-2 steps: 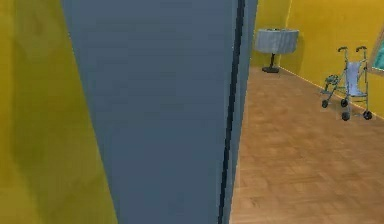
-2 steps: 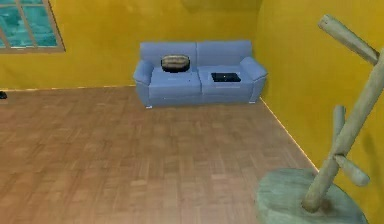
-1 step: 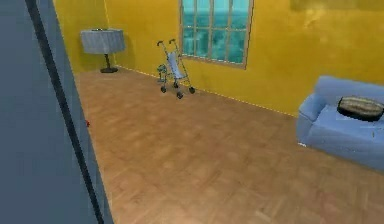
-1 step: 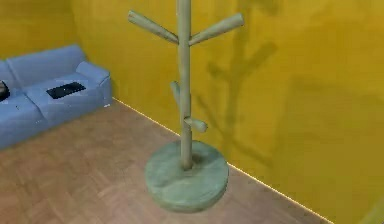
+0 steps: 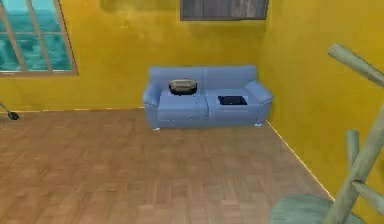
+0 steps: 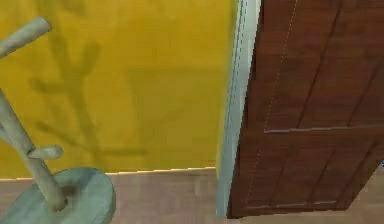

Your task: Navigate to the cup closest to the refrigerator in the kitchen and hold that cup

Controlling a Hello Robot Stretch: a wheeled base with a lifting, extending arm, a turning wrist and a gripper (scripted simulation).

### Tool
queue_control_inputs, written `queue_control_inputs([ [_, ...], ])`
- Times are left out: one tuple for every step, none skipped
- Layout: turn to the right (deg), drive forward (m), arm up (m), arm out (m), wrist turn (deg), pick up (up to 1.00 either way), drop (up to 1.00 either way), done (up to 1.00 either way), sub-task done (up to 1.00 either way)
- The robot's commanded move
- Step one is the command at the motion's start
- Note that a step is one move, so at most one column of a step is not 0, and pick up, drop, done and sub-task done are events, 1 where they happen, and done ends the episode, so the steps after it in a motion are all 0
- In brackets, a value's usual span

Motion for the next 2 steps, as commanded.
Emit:
queue_control_inputs([
  [33.0,0.00,0.00,0.00,0.0,0.00,0.00,0.00,0.00],
  [3.0,0.00,0.00,0.00,0.0,0.00,0.00,0.00,0.00],
])
